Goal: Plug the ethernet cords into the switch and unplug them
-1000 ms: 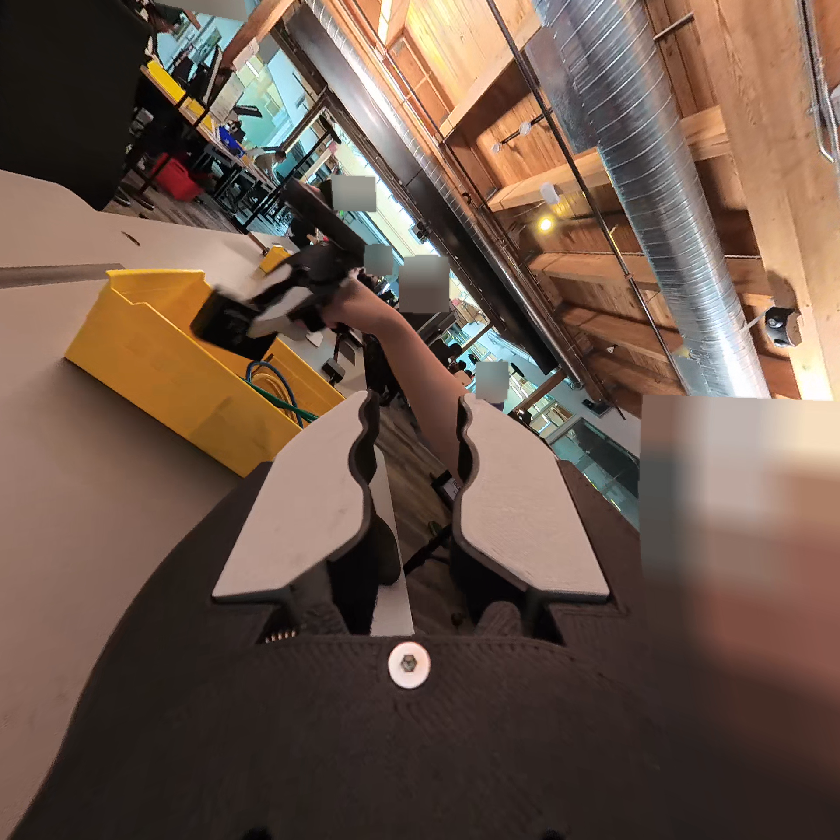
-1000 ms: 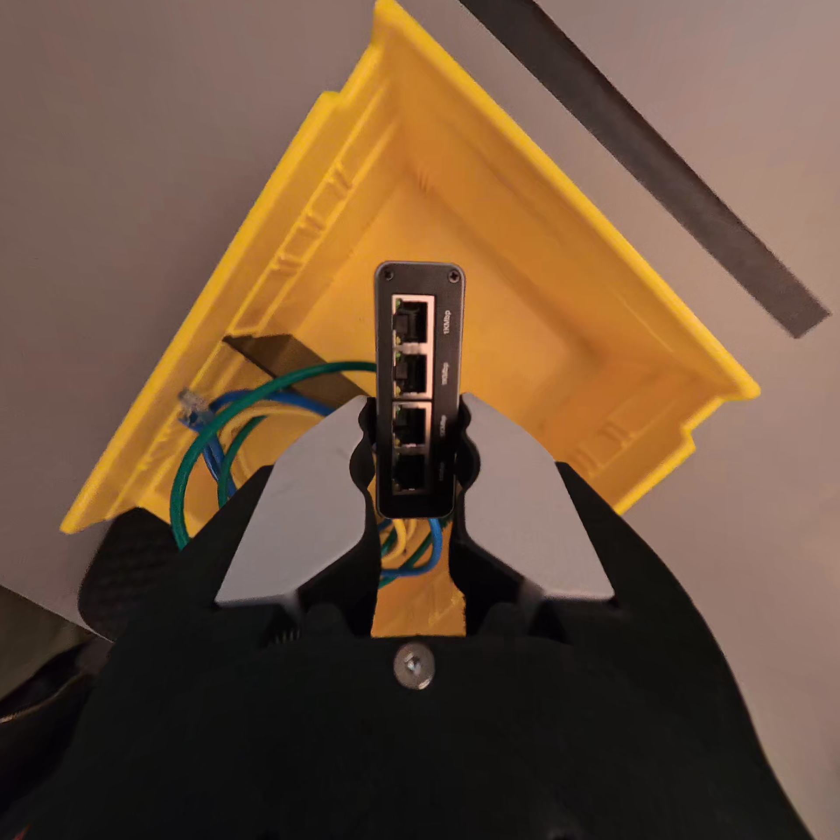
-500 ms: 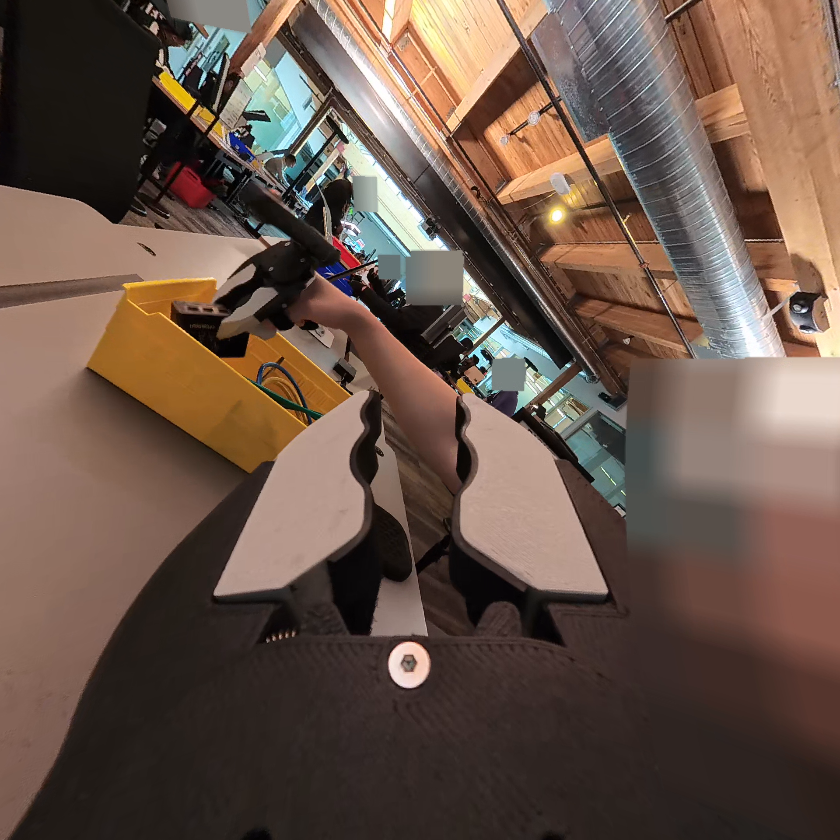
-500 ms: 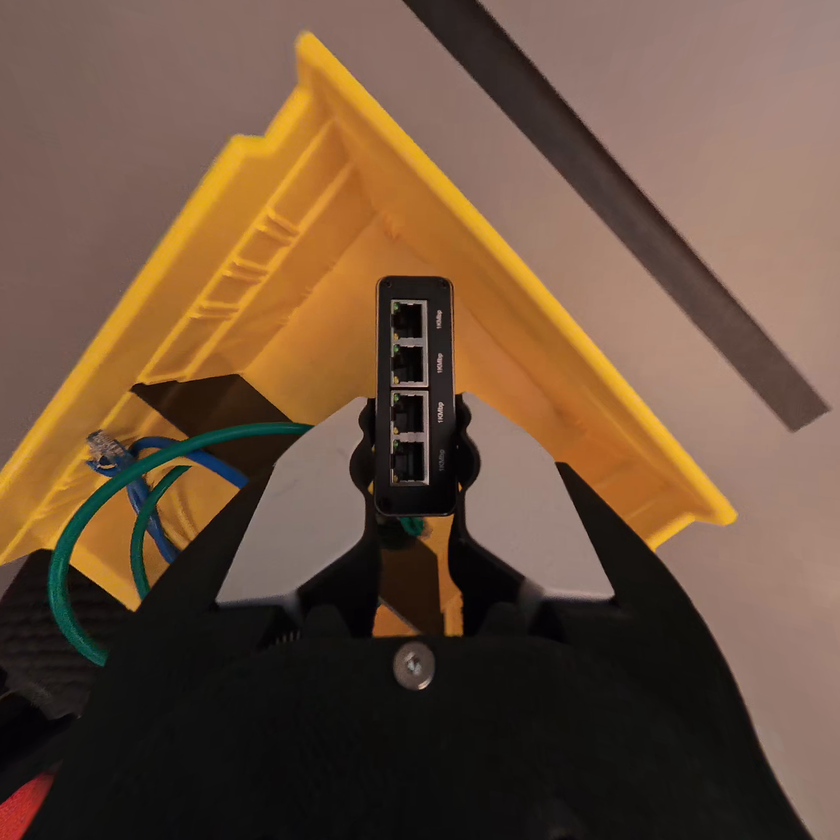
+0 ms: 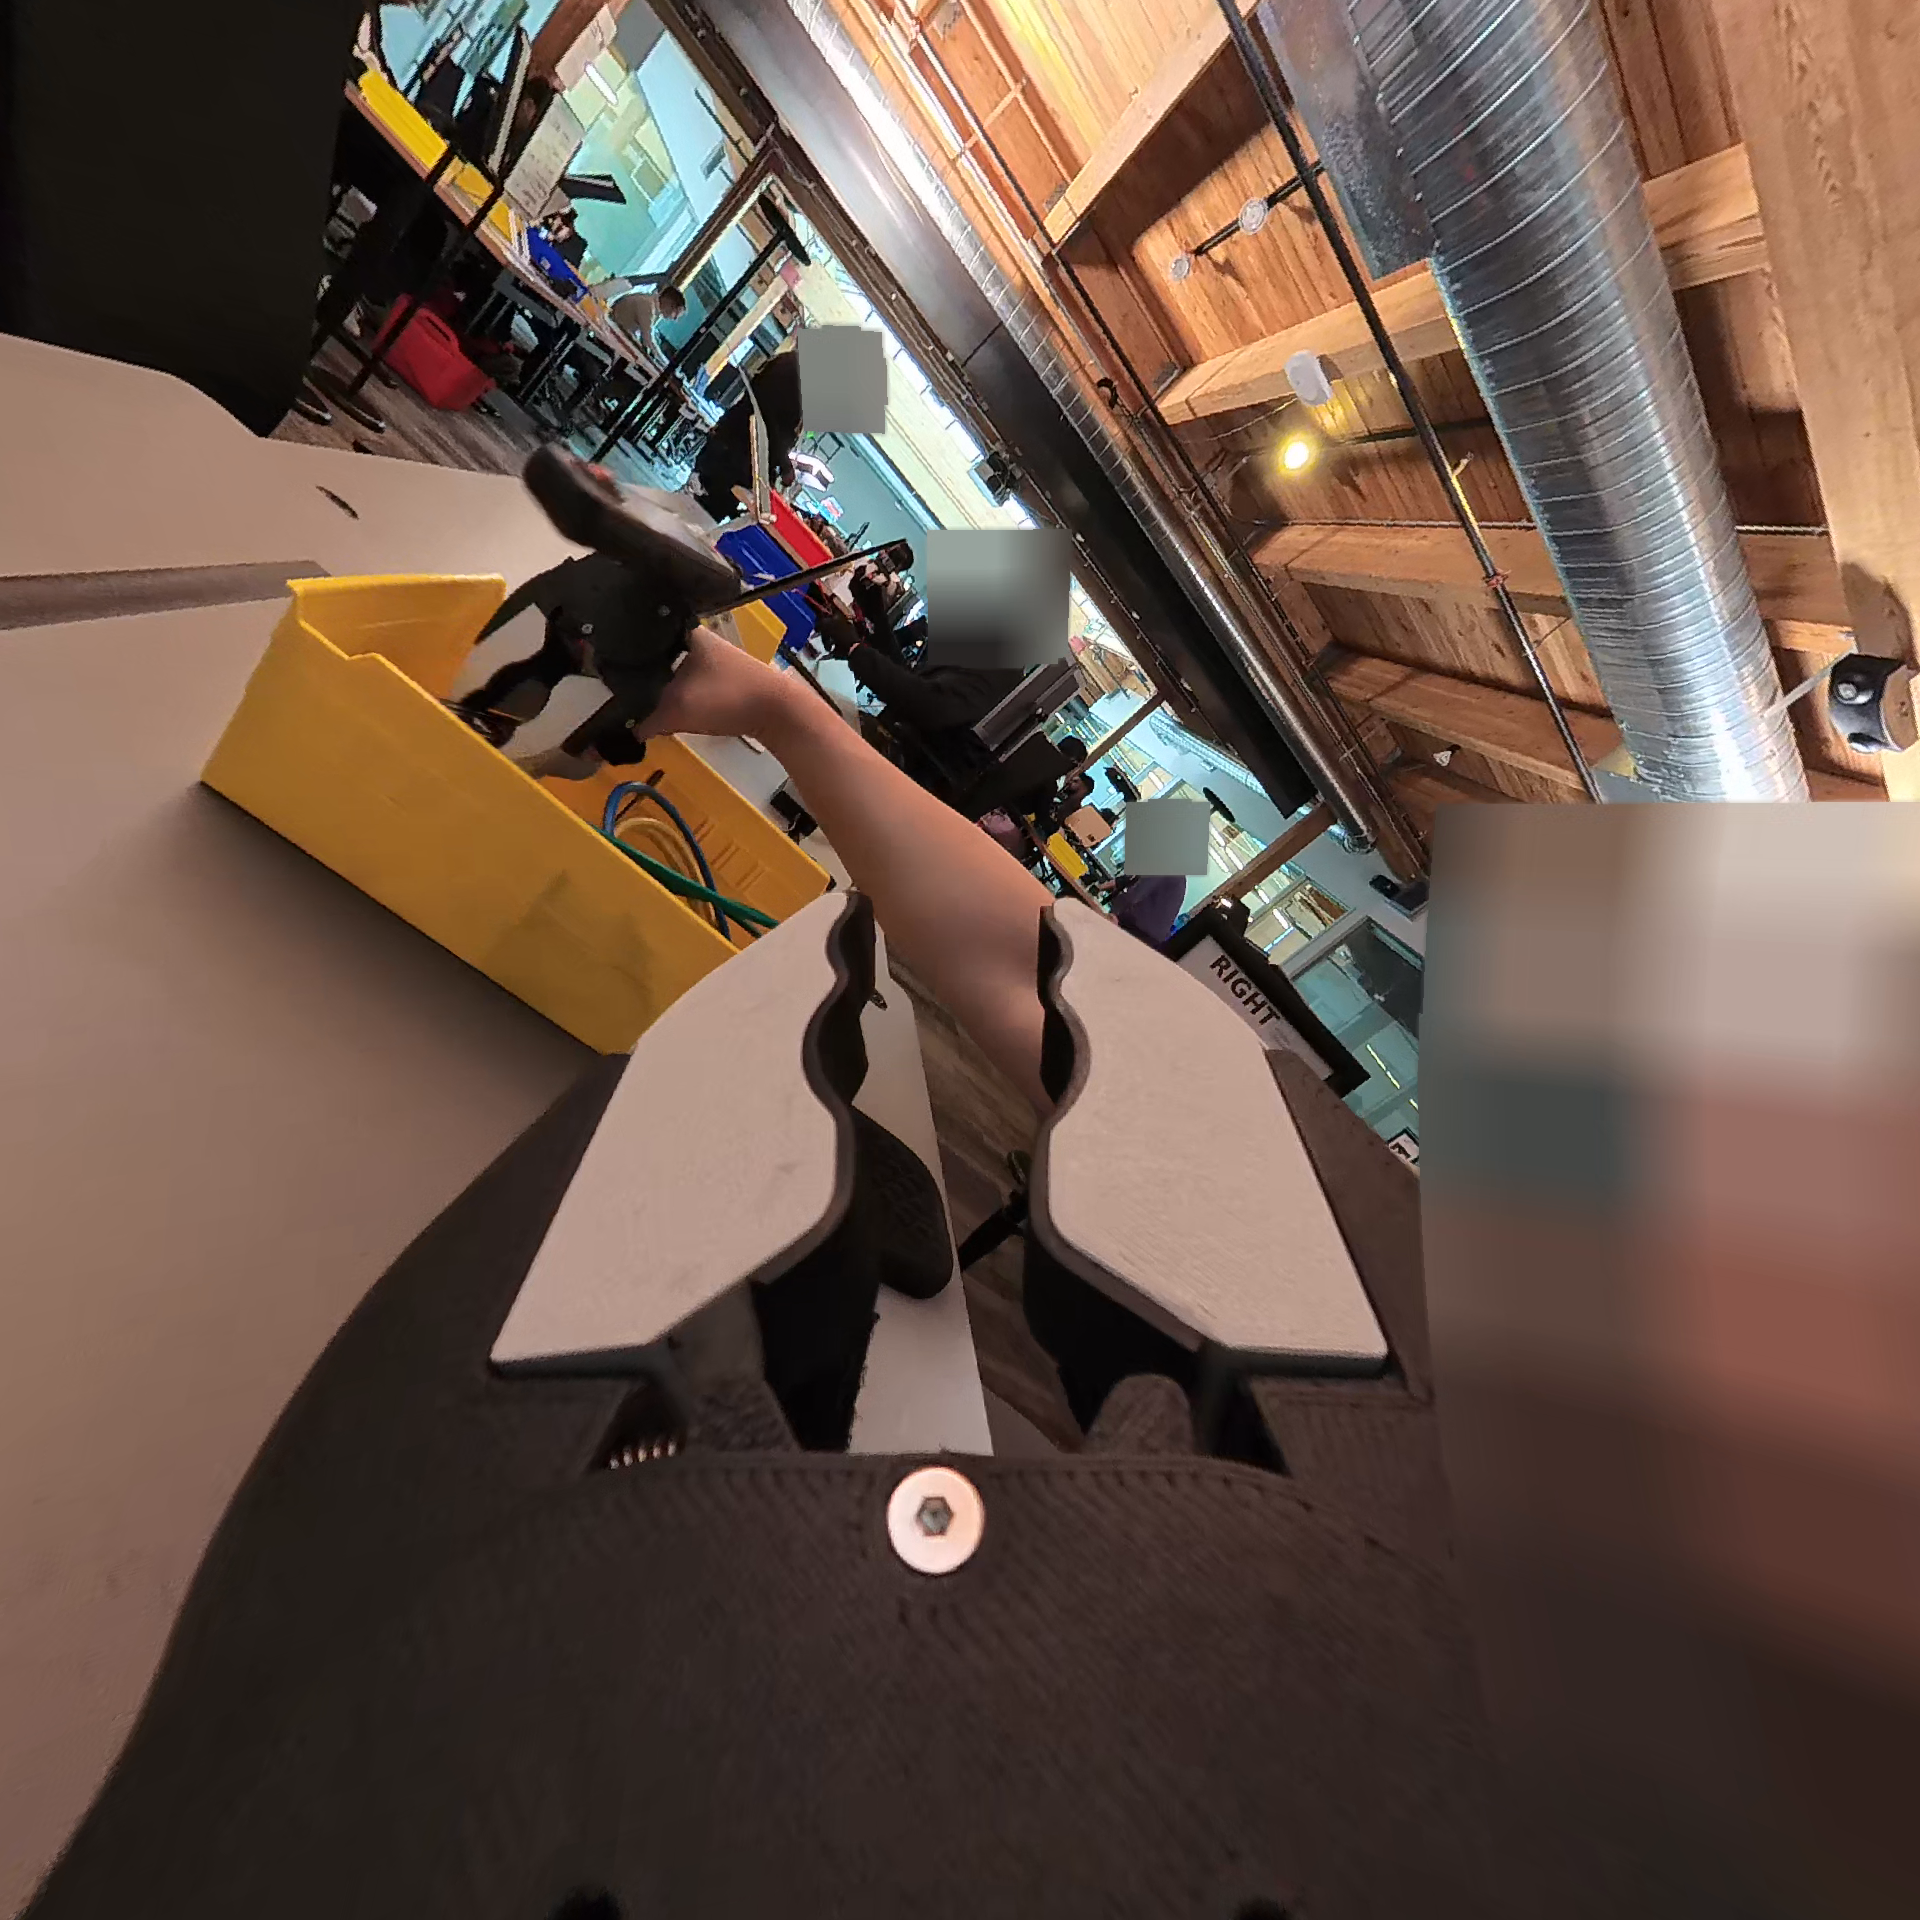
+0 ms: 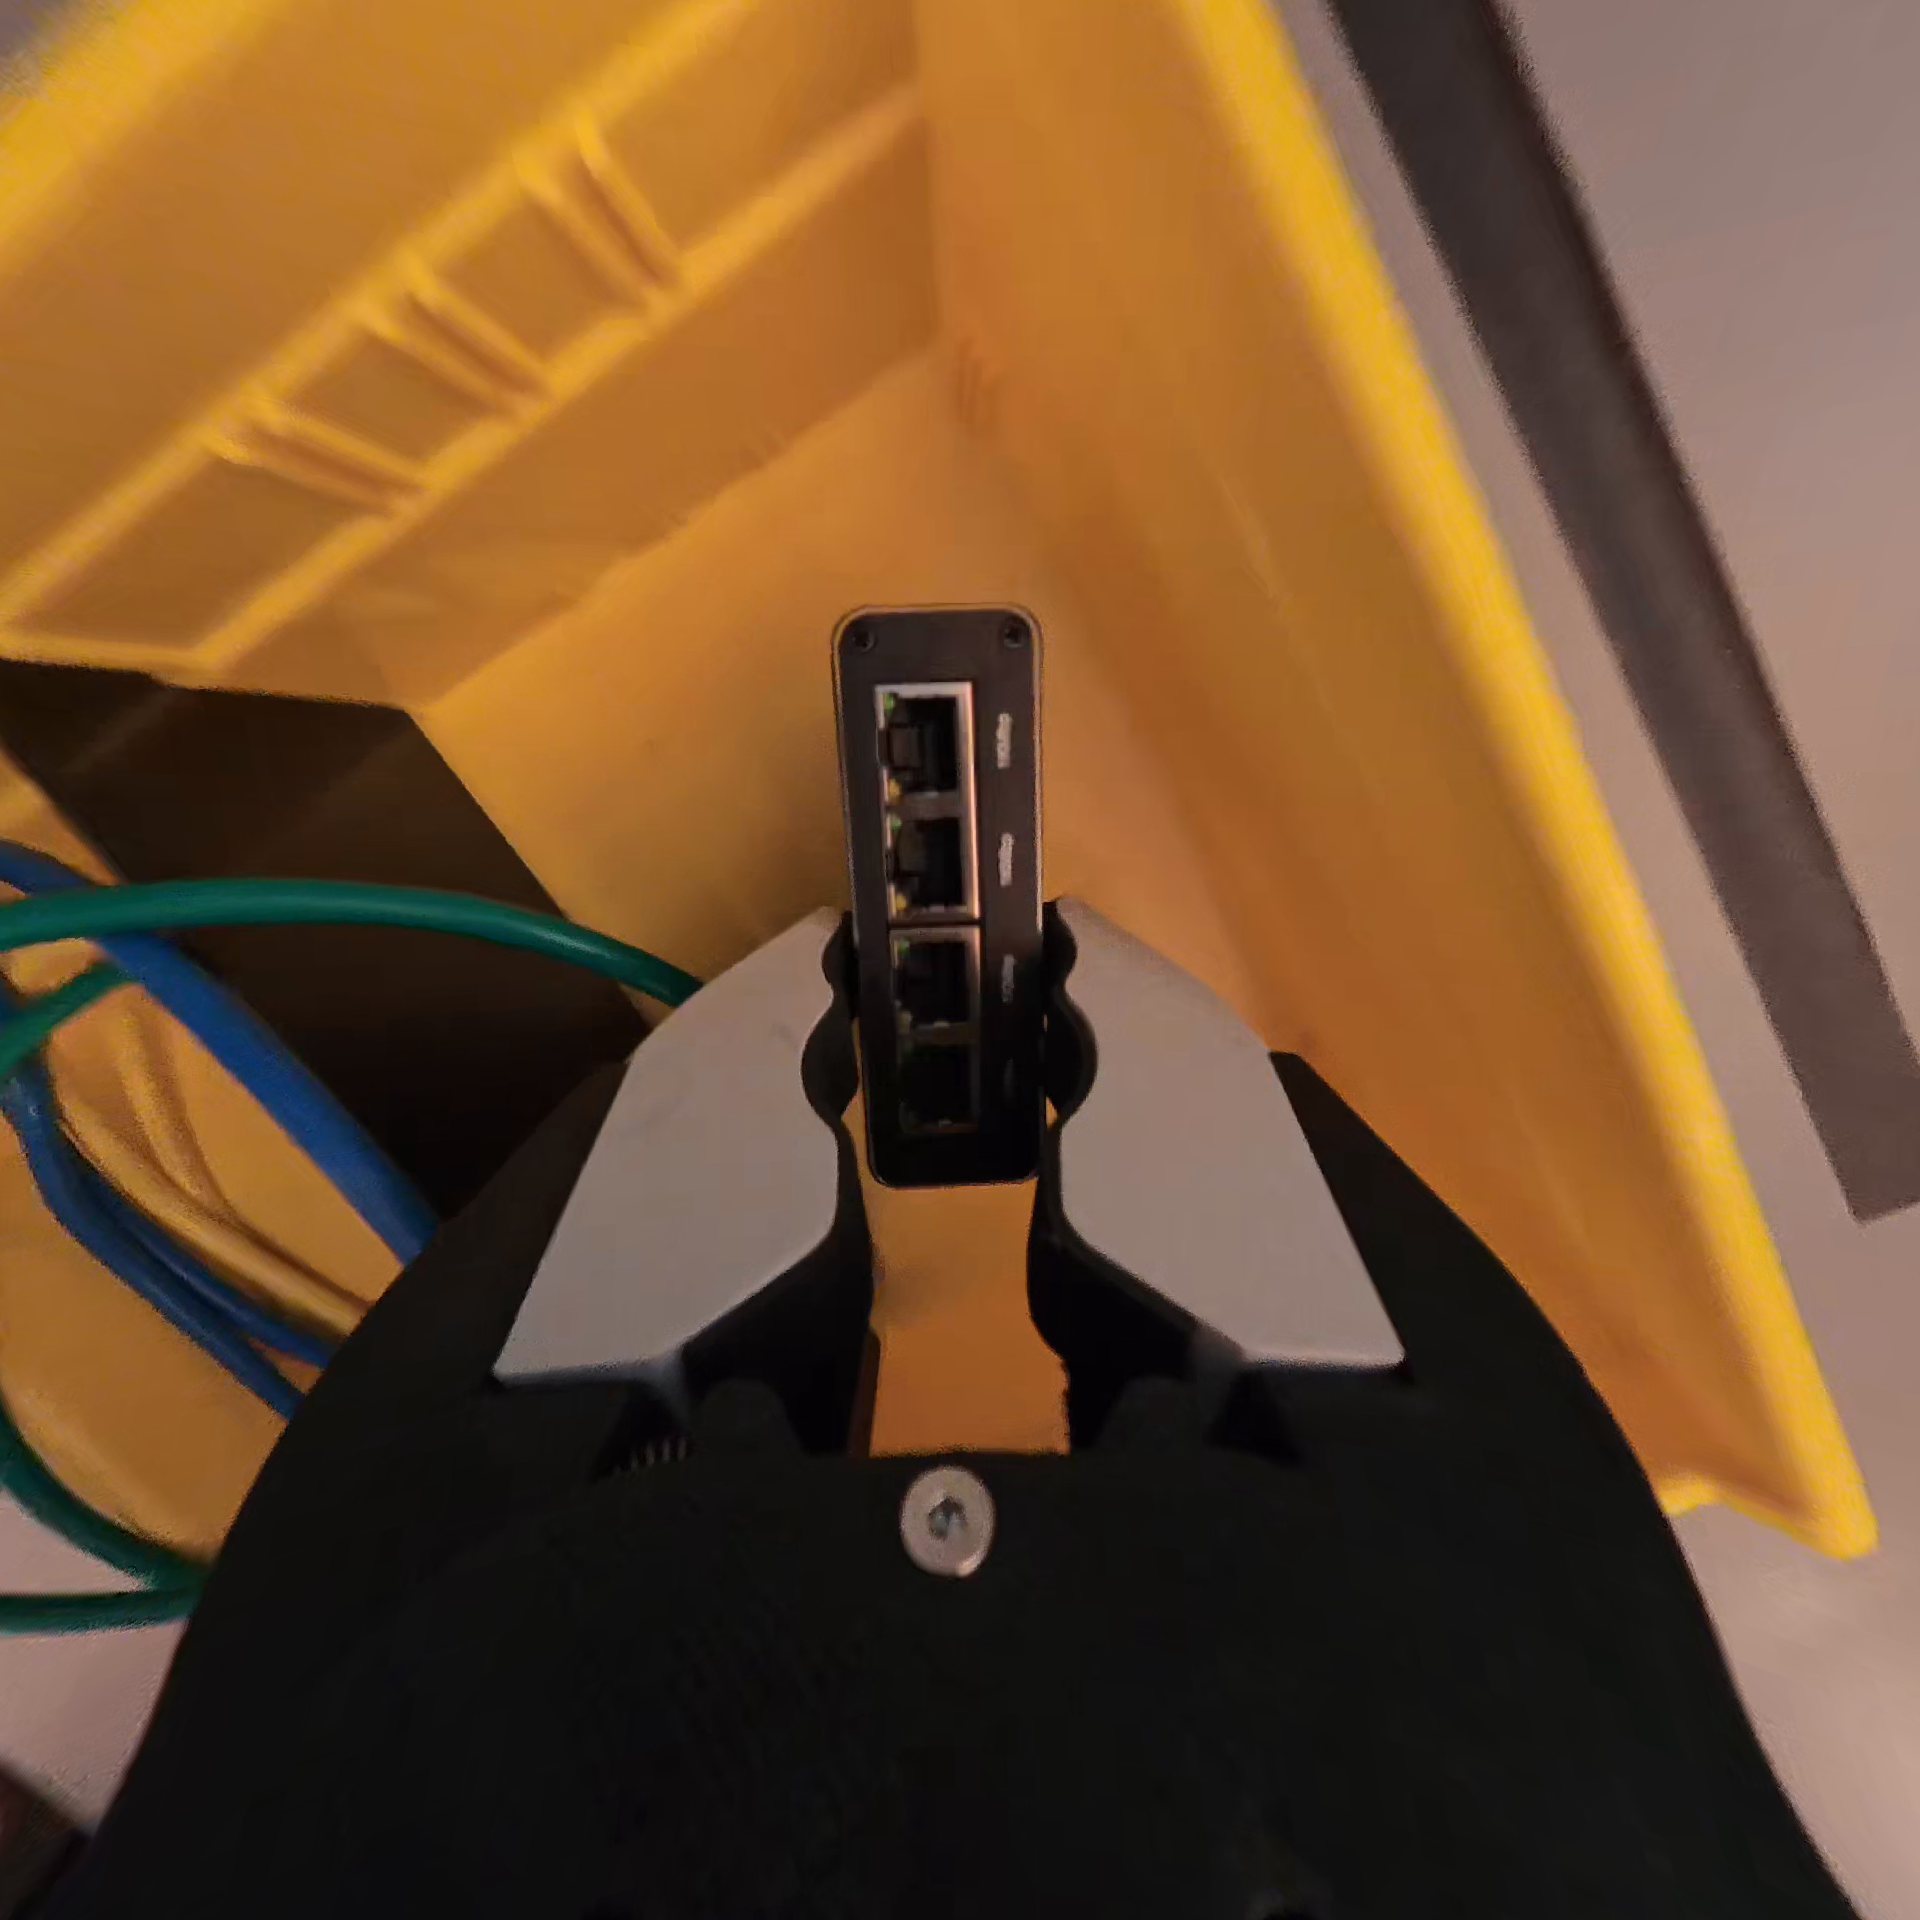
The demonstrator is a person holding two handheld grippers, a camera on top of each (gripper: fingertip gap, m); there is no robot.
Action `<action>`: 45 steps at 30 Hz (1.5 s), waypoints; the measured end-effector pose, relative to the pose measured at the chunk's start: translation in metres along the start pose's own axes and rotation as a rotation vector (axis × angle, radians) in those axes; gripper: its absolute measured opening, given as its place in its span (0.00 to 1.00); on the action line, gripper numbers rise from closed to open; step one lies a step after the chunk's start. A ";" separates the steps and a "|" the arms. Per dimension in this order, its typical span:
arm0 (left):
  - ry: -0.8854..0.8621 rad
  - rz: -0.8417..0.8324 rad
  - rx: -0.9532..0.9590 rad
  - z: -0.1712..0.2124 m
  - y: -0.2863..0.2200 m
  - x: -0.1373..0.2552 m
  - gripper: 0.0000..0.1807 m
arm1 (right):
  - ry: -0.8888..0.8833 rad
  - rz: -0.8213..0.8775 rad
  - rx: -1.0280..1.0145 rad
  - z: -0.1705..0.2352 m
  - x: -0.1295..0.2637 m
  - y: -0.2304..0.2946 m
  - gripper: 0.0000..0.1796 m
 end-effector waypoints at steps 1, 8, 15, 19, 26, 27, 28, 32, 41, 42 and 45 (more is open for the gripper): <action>0.000 0.001 0.003 0.002 0.002 0.000 0.16 | 0.030 0.000 0.012 0.002 -0.002 0.001 0.18; 0.005 -0.005 -0.011 0.000 0.003 -0.001 0.16 | -0.117 0.152 0.129 -0.018 0.042 0.017 0.13; -0.014 -0.037 -0.044 -0.010 -0.002 0.008 0.16 | -0.259 0.217 -0.117 -0.011 0.126 0.075 0.14; -0.008 -0.090 -0.083 -0.019 -0.010 0.027 0.17 | -0.413 0.012 -0.169 0.000 0.143 0.136 0.13; 0.174 -0.705 -0.323 -0.028 -0.028 0.122 0.28 | -0.508 -0.055 -0.273 0.028 0.141 0.137 0.16; 0.209 -0.916 -0.357 -0.029 -0.026 0.152 0.31 | -0.491 -0.032 -0.327 0.036 0.139 0.127 0.16; 0.240 -1.139 -0.372 -0.028 -0.028 0.183 0.34 | -0.465 0.011 -0.390 0.045 0.136 0.115 0.17; 0.289 -1.560 -0.257 -0.013 -0.035 0.277 0.46 | -0.275 0.229 -0.697 0.102 0.123 0.069 0.21; 0.379 -1.445 0.087 0.029 -0.002 0.316 0.43 | -0.074 0.161 -0.892 0.148 0.086 0.055 0.21; 0.406 -1.449 0.105 0.033 -0.001 0.317 0.42 | -0.065 0.154 -0.898 0.149 0.083 0.054 0.20; 0.455 -1.460 0.110 0.037 0.001 0.319 0.41 | -0.050 0.132 -0.907 0.148 0.077 0.052 0.19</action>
Point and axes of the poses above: each gripper's, where its closed fingertips meet, x back along the fingers, z out of its underside, y = z × x across the jaws, the point moved 4 cm from there along x, back along the fingers, and after that the axes turned 8 degrees about -x, right-handed, at the moved point
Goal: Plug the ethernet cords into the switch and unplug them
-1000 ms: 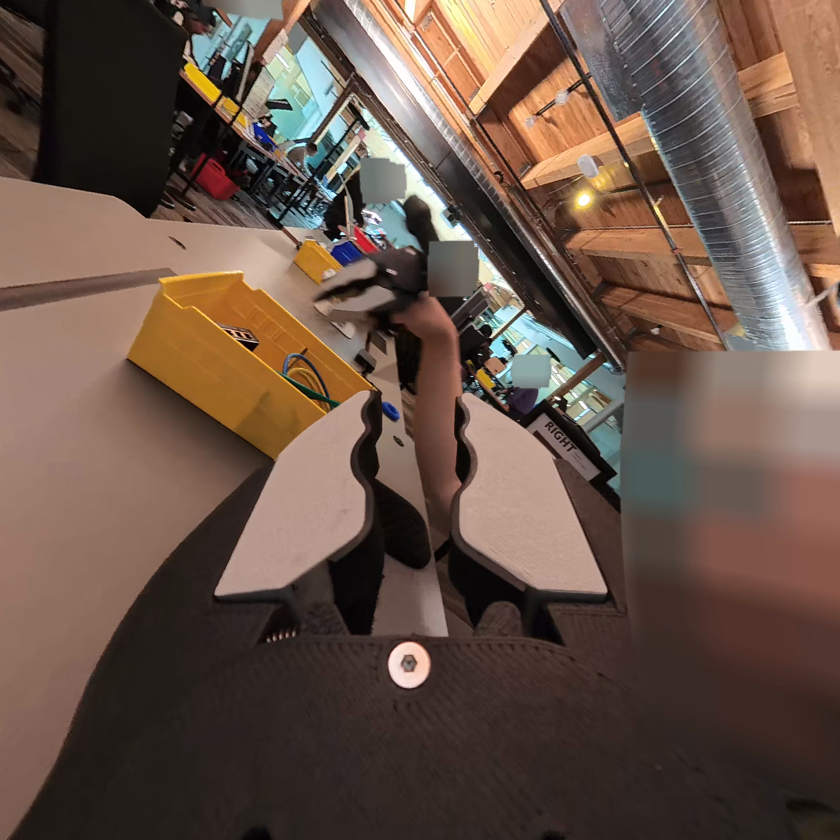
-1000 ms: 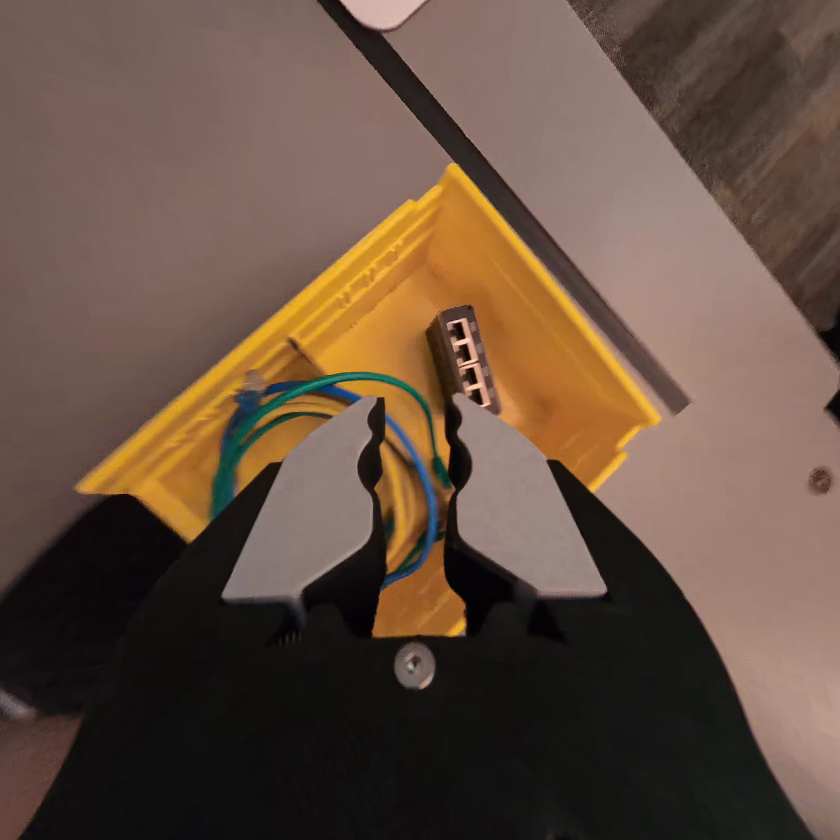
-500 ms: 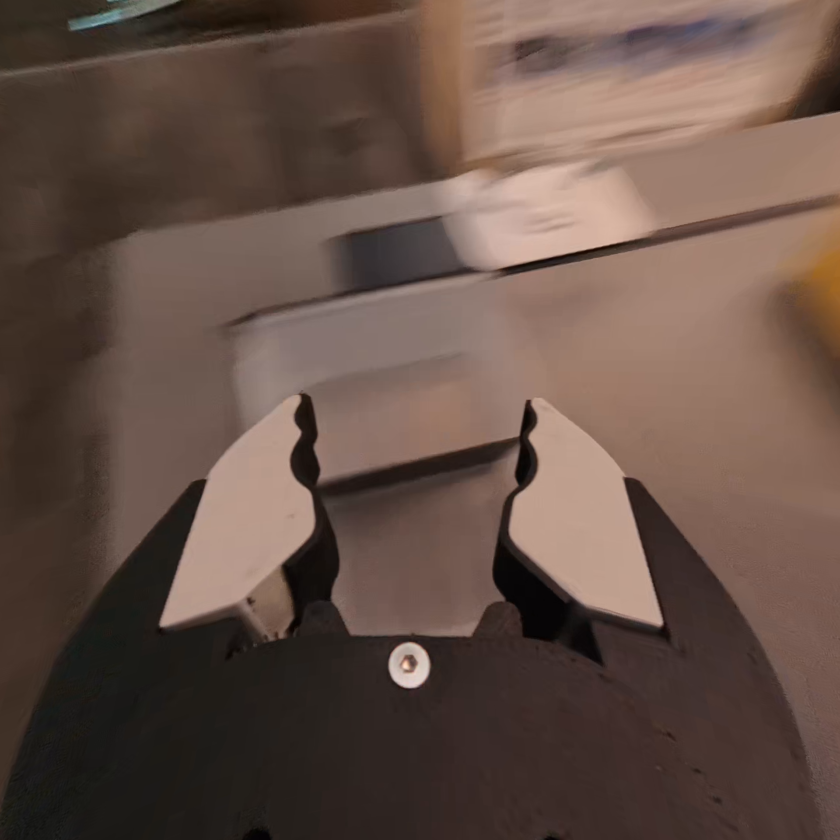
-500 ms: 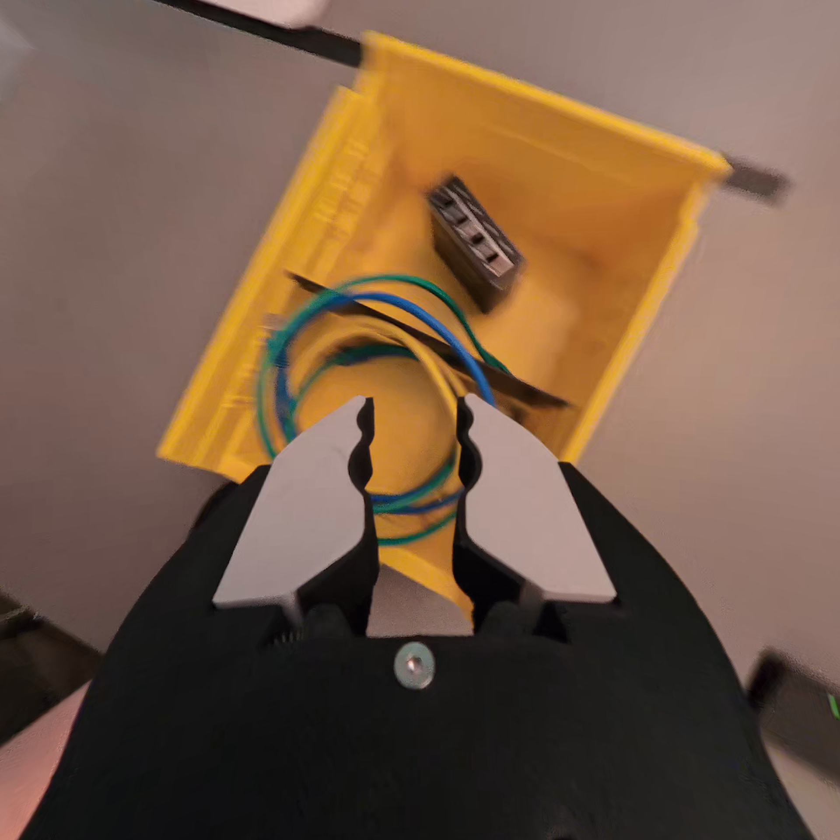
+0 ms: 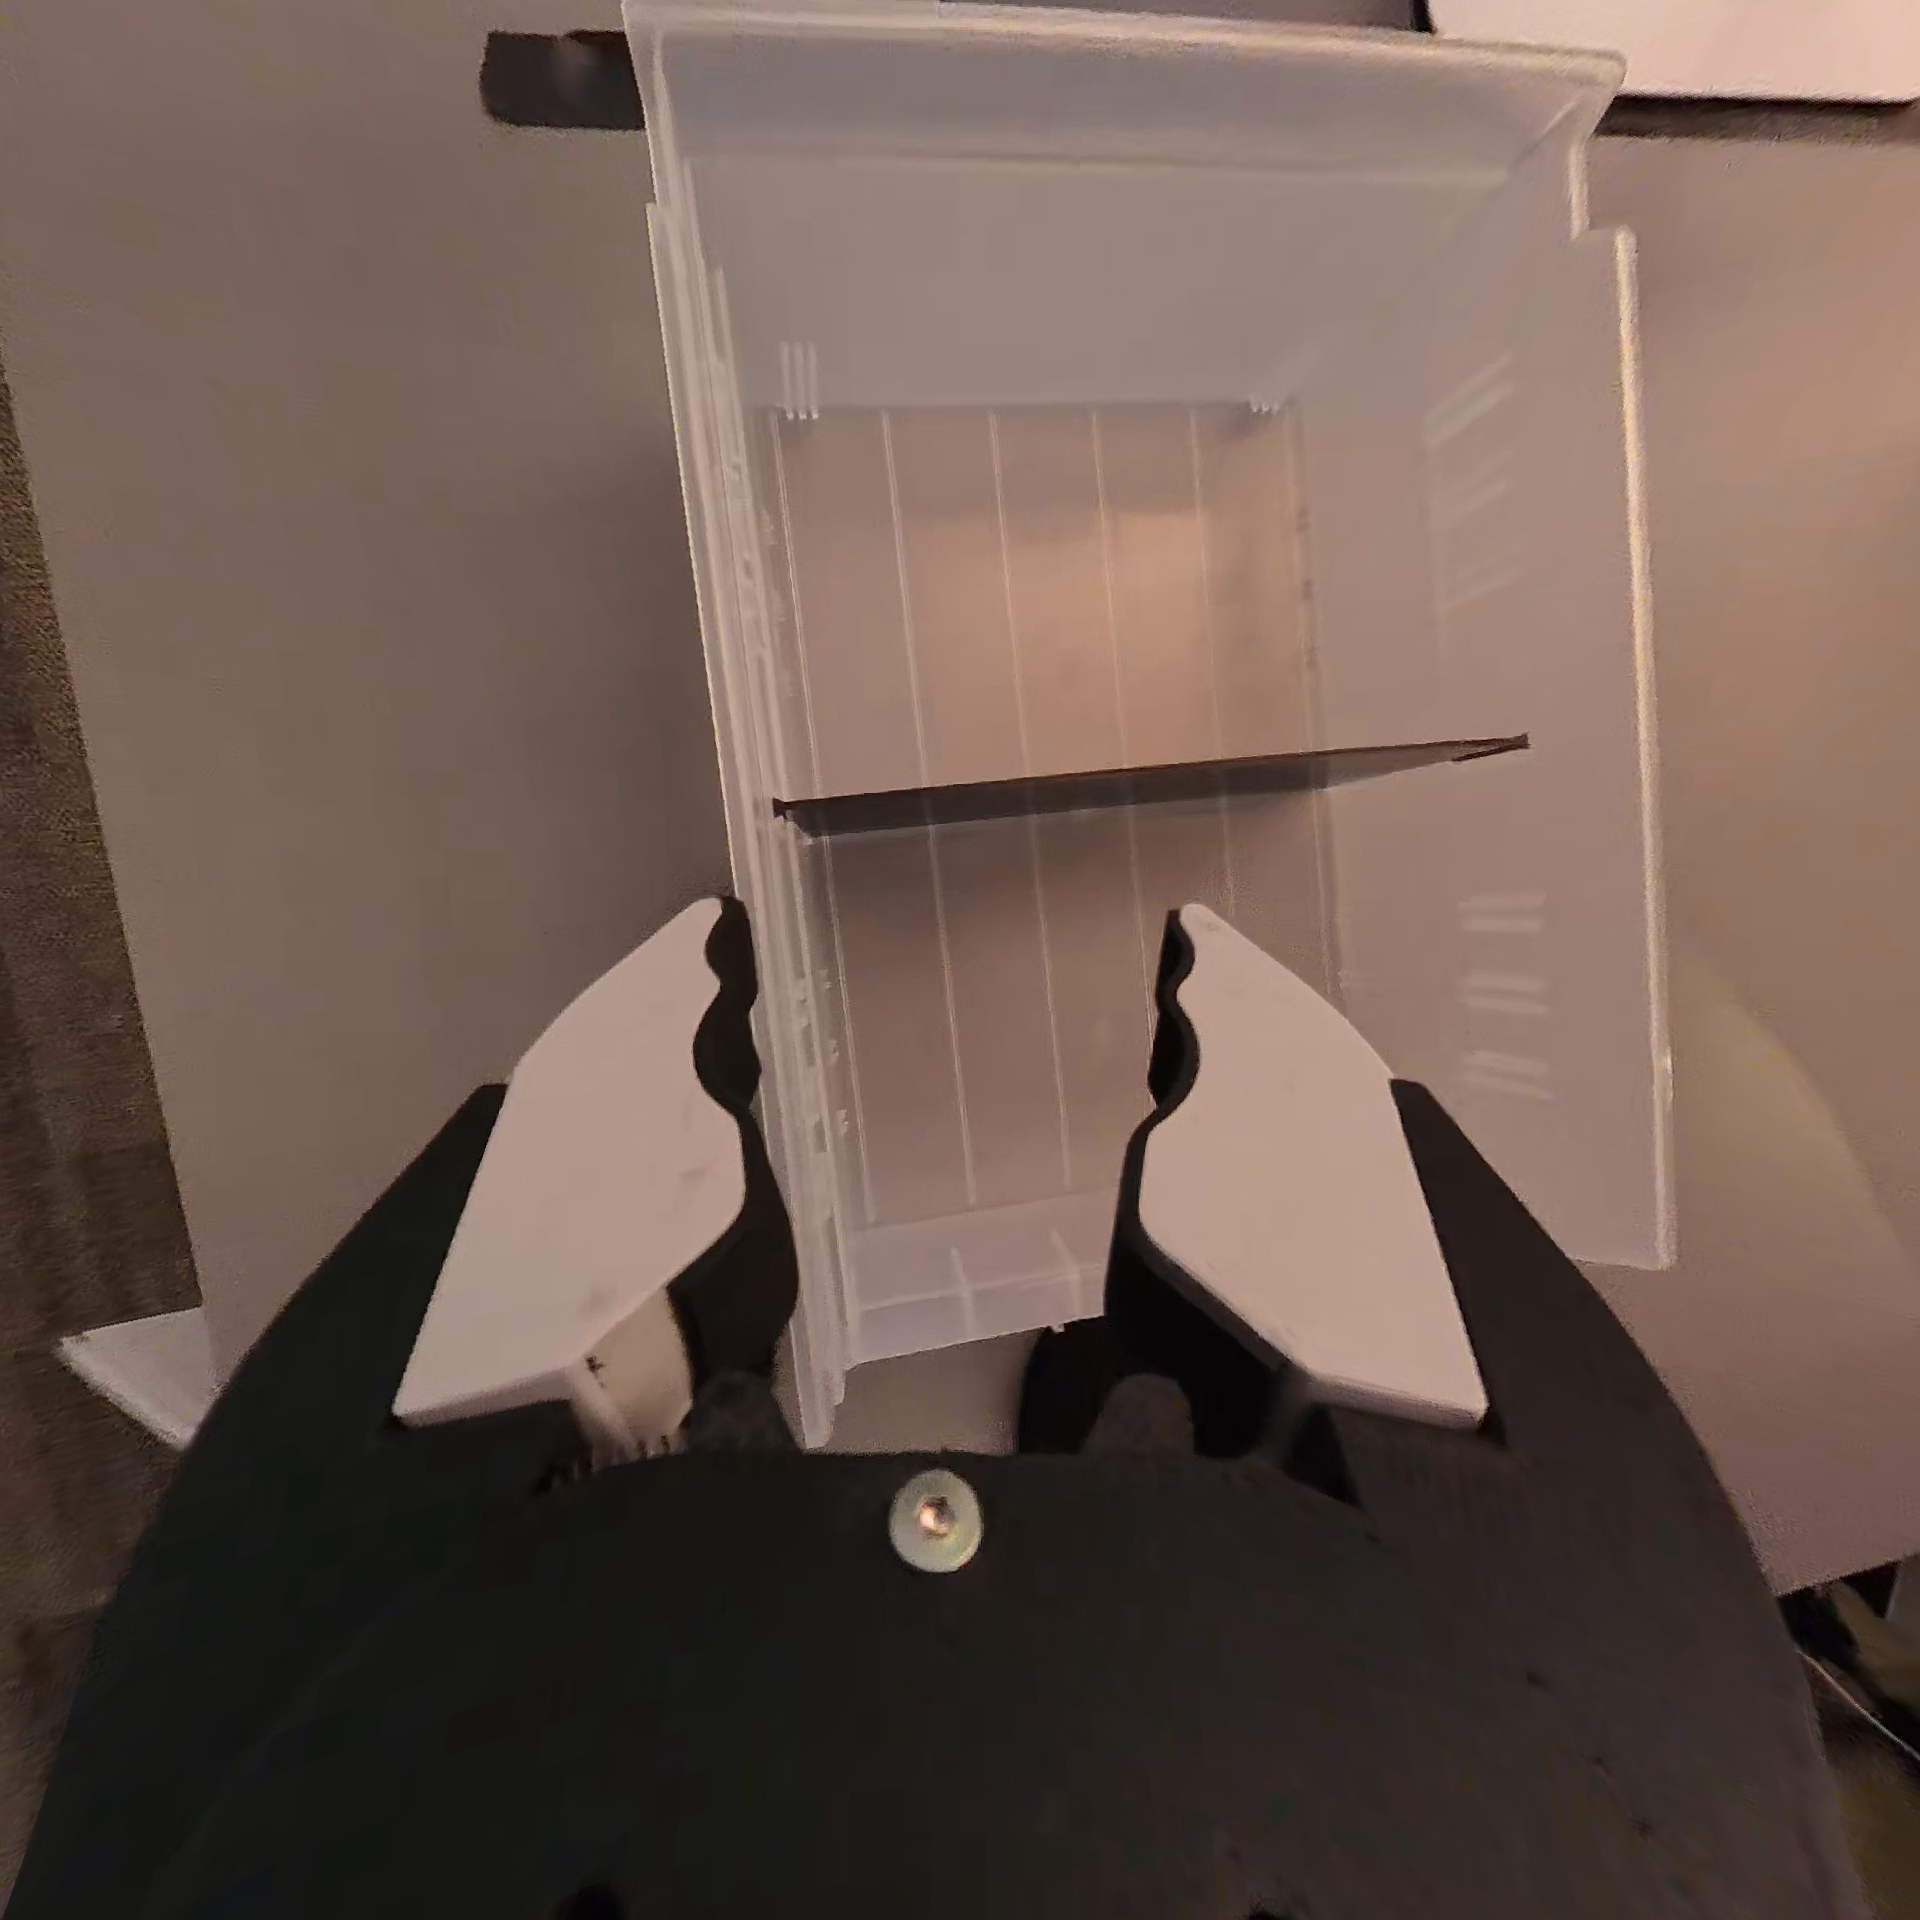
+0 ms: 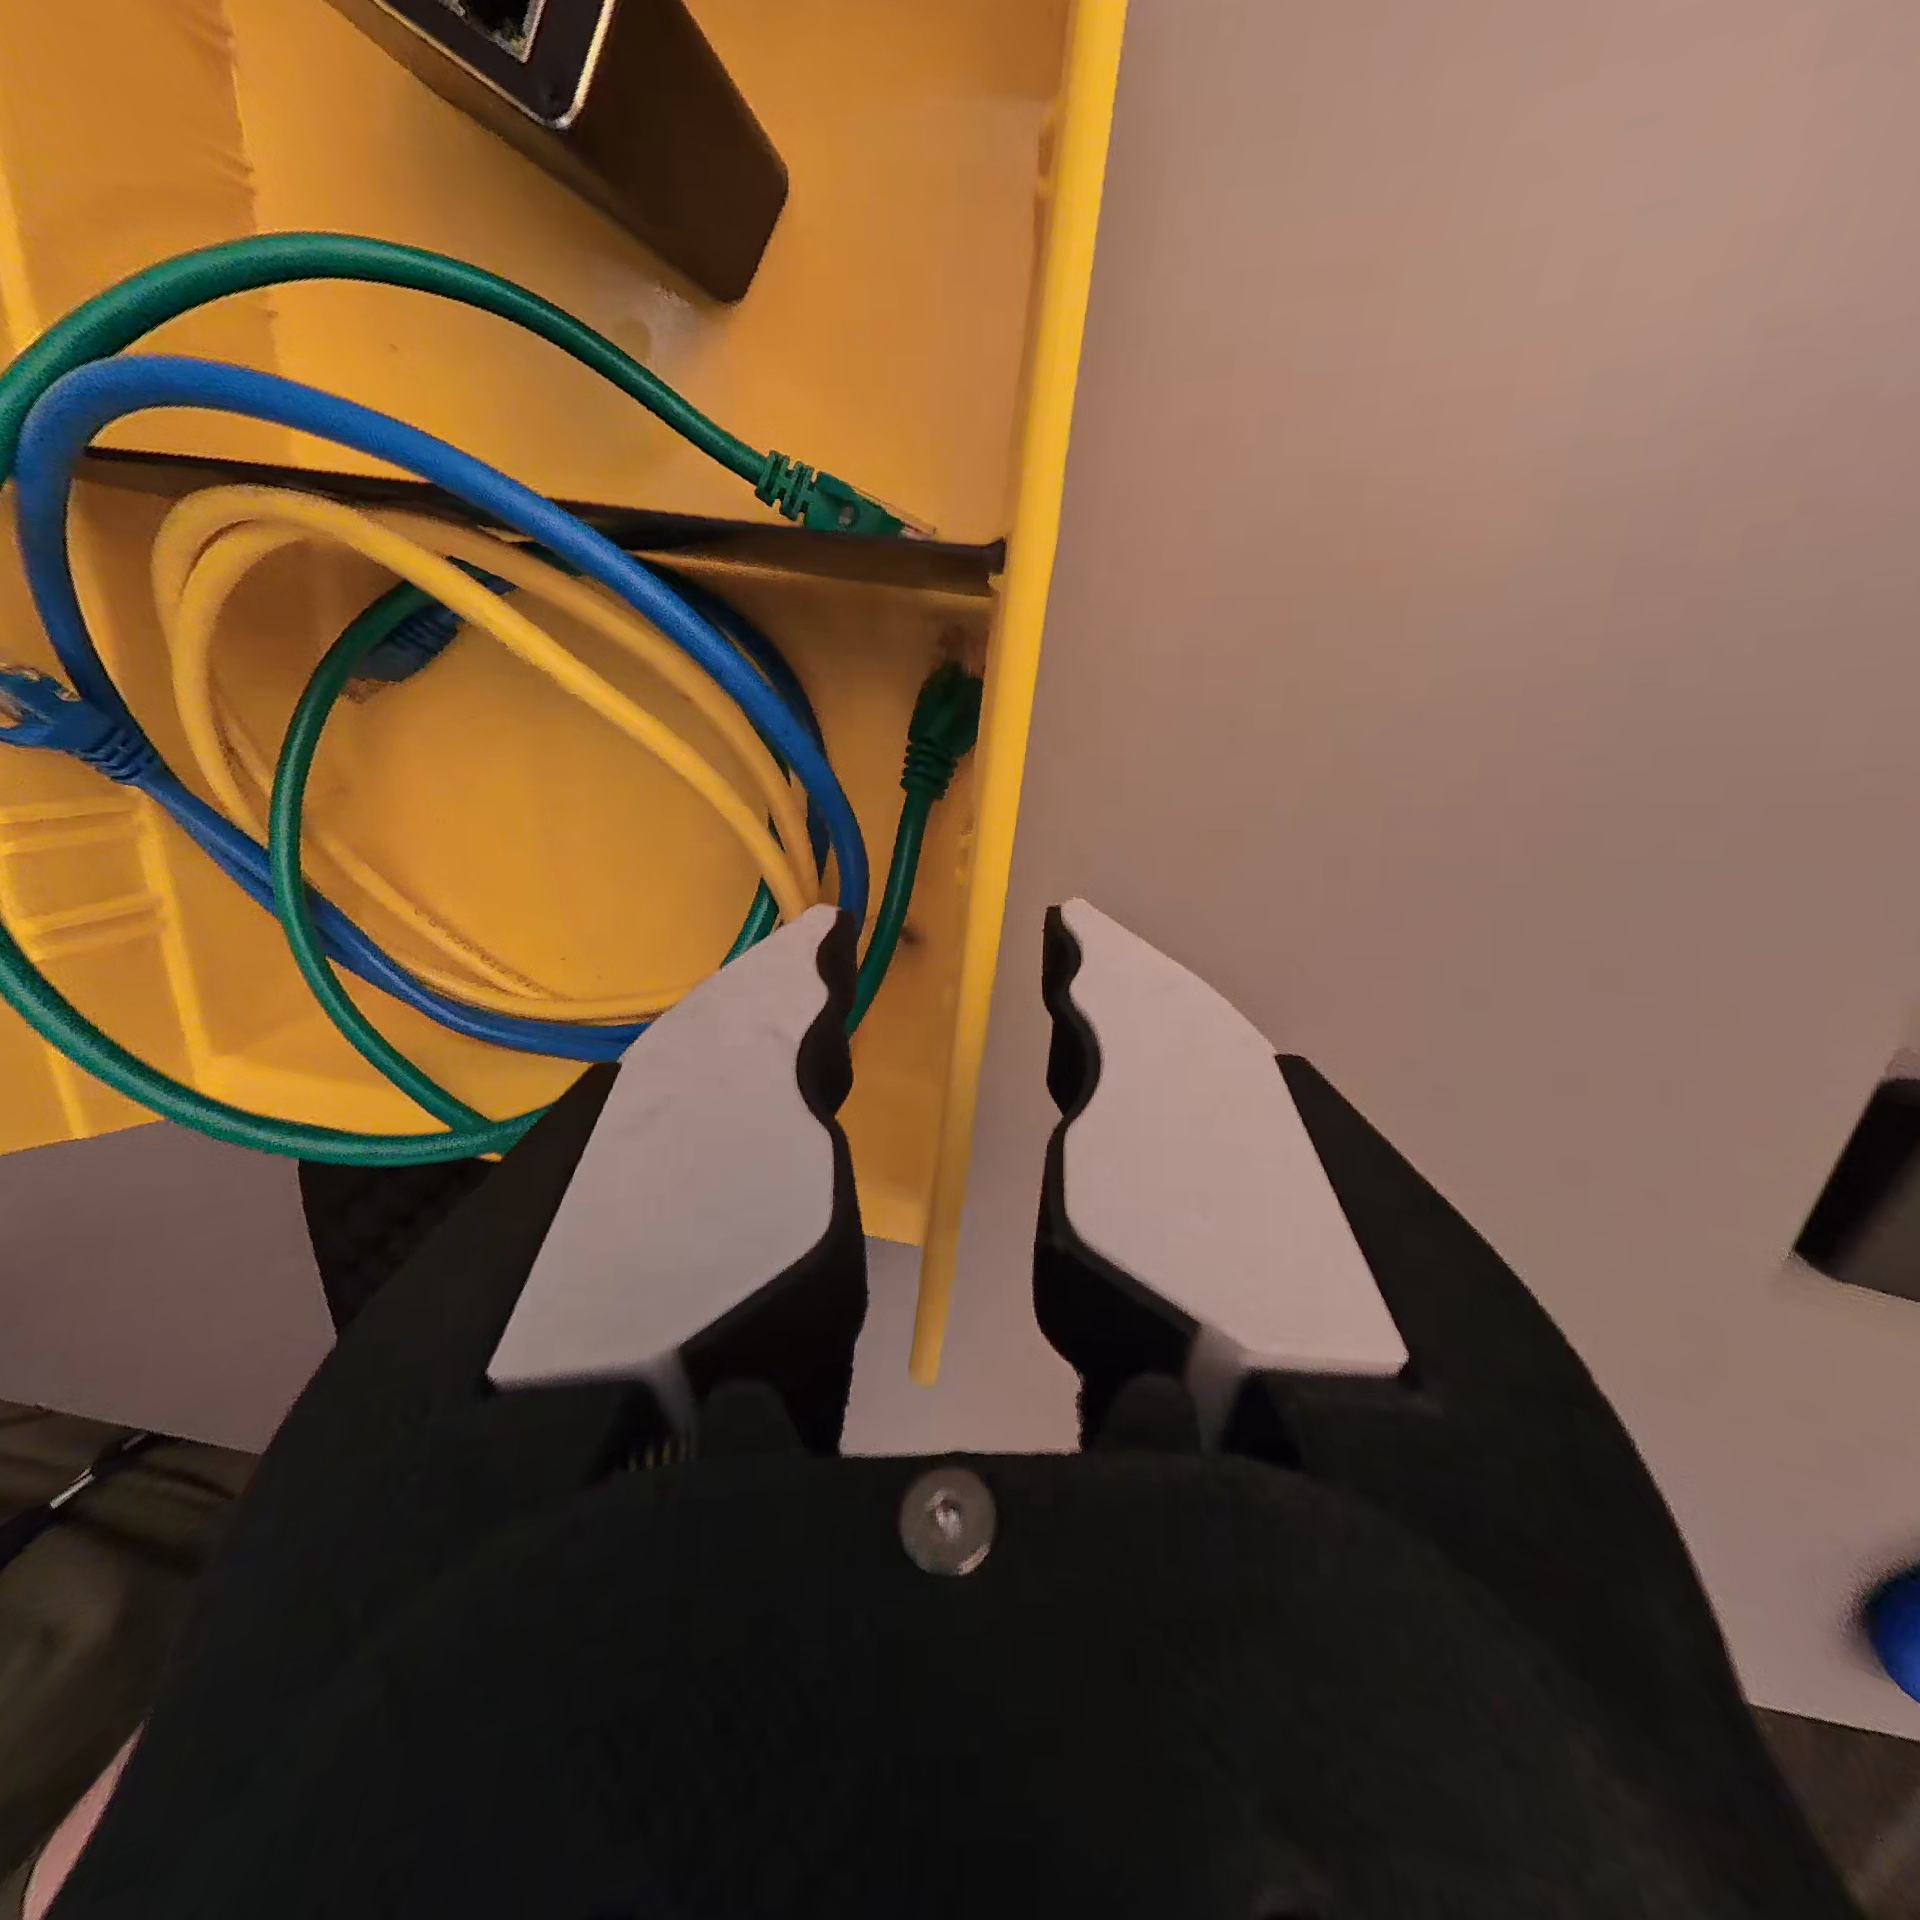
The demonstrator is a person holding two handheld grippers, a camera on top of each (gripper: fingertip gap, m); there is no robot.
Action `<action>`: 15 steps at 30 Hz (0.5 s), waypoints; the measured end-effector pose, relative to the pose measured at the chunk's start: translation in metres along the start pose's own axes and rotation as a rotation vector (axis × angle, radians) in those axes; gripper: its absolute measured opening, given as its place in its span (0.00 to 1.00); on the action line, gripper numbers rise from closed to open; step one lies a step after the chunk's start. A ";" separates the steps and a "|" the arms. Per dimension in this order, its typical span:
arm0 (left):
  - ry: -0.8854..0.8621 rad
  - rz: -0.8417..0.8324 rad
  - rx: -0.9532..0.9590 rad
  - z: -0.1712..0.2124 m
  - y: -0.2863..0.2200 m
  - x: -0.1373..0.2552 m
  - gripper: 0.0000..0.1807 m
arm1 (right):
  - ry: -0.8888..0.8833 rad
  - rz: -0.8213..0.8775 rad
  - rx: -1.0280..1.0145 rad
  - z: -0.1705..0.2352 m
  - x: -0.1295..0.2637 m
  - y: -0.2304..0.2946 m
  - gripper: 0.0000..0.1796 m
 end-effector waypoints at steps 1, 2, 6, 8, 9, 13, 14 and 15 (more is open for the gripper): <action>0.007 0.003 -0.002 0.000 0.000 -0.002 0.41 | 0.010 -0.002 -0.003 0.000 -0.002 0.000 0.19; 0.016 0.006 -0.002 0.001 0.001 -0.004 0.41 | 0.021 -0.005 -0.002 0.000 -0.004 0.001 0.19; 0.043 0.035 0.017 0.002 0.005 -0.012 0.39 | 0.067 -0.009 -0.003 0.001 -0.014 0.000 0.19; 0.035 0.045 0.016 0.002 0.008 -0.014 0.38 | 0.084 -0.020 -0.021 0.002 -0.017 -0.002 0.17; 0.029 0.052 0.011 0.002 0.009 -0.011 0.37 | 0.092 -0.032 -0.030 0.002 -0.019 -0.003 0.16; 0.002 0.083 0.016 0.002 0.009 -0.011 0.37 | 0.130 -0.040 -0.055 0.004 -0.027 -0.006 0.12; -0.006 0.092 0.024 0.002 0.009 -0.011 0.37 | 0.143 -0.044 -0.054 0.005 -0.029 -0.006 0.10; -0.008 0.101 0.035 0.003 0.010 -0.010 0.36 | 0.156 -0.045 -0.054 0.006 -0.031 -0.006 0.09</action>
Point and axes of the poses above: each gripper's, where its closed fingertips meet, x back along the fingers, z out of its underside, y = z × x across the jaws, the point moved 4 cm from there along x, back along the fingers, and after that the axes turned 8 degrees about -x, right-handed, at the moved point
